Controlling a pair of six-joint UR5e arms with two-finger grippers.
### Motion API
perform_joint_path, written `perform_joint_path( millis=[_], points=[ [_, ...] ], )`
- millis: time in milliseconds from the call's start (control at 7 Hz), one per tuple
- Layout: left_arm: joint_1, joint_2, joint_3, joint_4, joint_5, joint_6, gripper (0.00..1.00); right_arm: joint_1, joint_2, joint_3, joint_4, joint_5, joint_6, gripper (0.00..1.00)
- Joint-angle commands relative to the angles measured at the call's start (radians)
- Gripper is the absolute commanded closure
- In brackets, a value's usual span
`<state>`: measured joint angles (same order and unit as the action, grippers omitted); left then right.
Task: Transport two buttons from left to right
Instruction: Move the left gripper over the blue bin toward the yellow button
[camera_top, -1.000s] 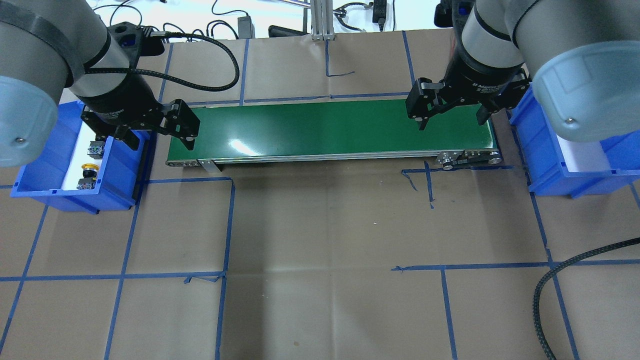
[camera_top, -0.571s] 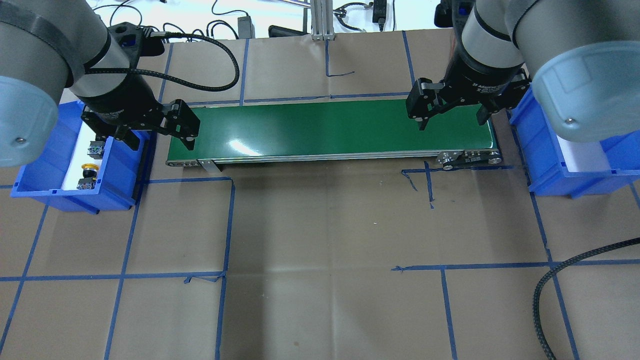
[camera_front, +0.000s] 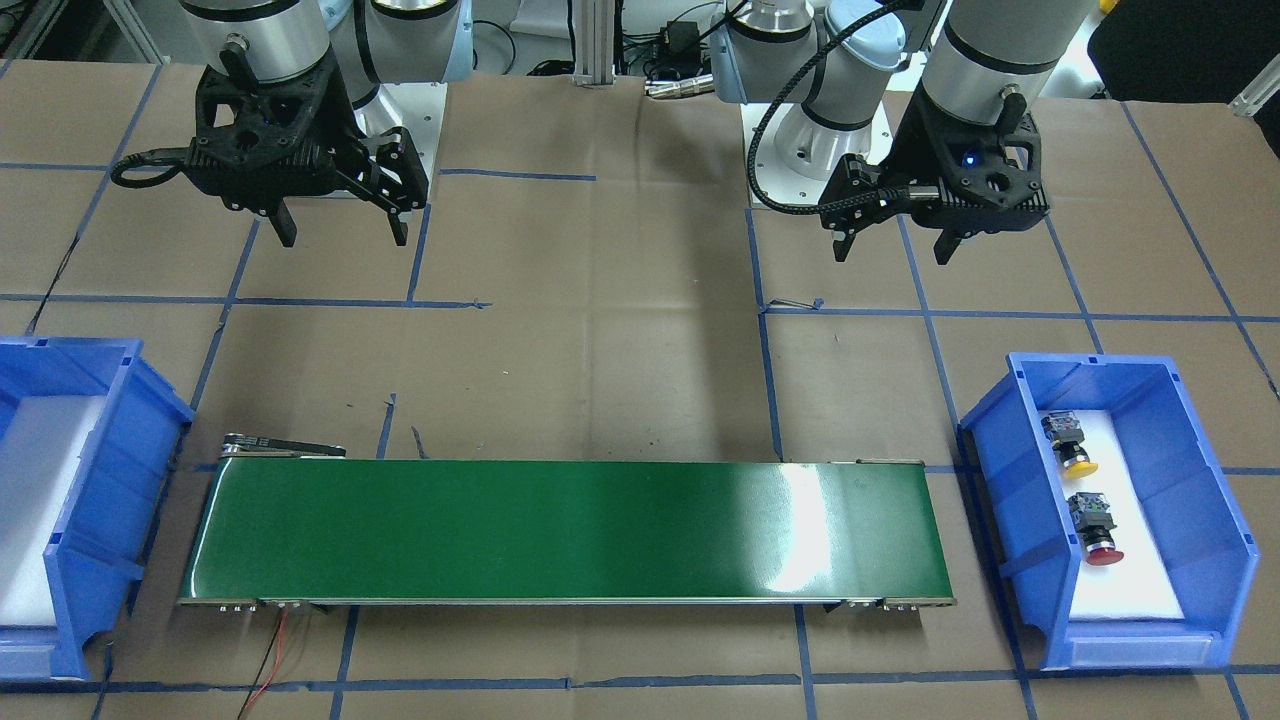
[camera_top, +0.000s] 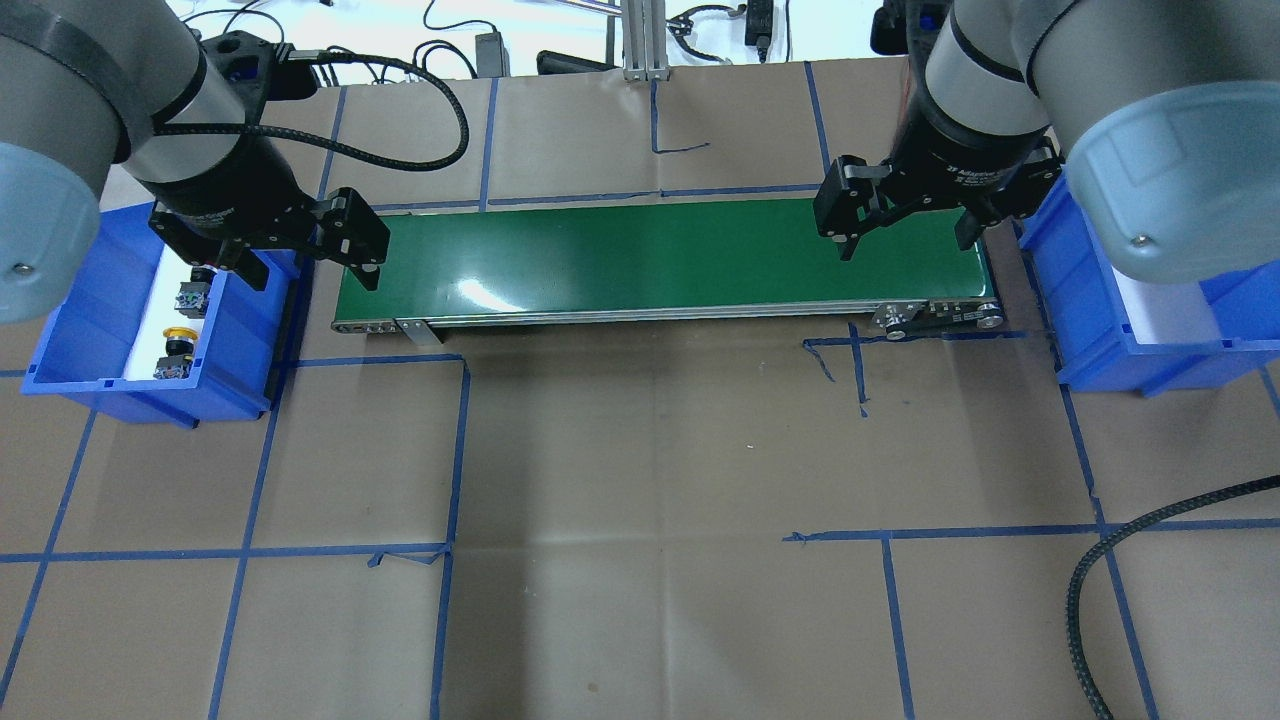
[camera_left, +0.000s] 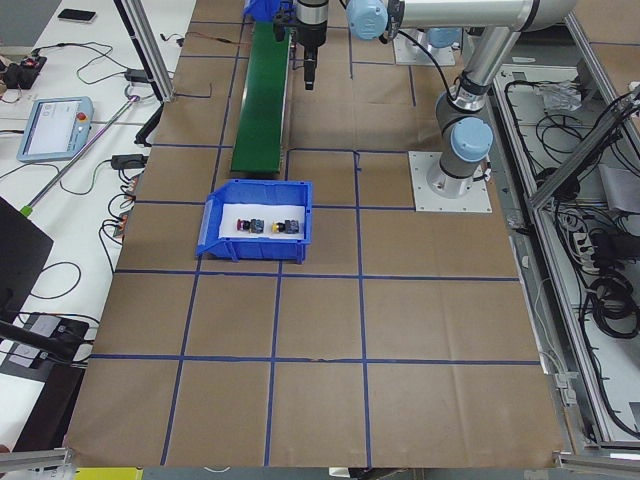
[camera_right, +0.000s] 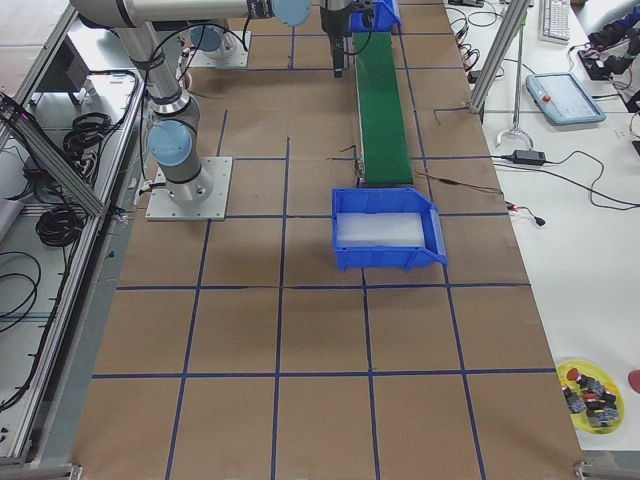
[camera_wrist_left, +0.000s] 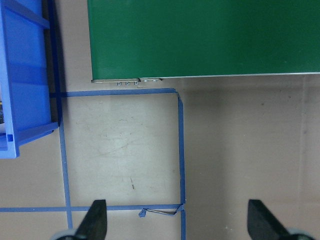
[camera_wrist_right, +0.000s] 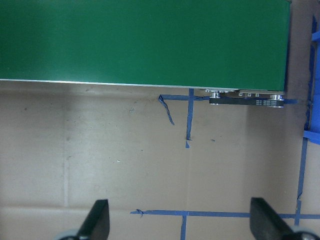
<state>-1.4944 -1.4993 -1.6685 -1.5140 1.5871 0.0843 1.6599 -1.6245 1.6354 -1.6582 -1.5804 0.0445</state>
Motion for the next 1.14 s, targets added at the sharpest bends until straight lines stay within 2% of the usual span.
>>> perform_joint_path(
  millis=[0,429,714,1000],
  points=[
    [0.136,-0.004,0.004,0.000,-0.006,0.093,0.00,0.000,0.000,0.001,0.000,-0.001,0.000,0.00],
    [0.359,-0.044,0.004,0.015,0.002,0.330,0.00,0.000,0.000,0.001,0.000,-0.001,0.000,0.00],
    [0.472,-0.108,0.007,0.063,-0.004,0.460,0.00,-0.002,0.000,0.000,0.000,0.000,0.000,0.00],
    [0.506,-0.183,0.007,0.147,-0.007,0.511,0.00,-0.002,0.000,0.000,0.000,0.000,0.000,0.00]
  ],
)
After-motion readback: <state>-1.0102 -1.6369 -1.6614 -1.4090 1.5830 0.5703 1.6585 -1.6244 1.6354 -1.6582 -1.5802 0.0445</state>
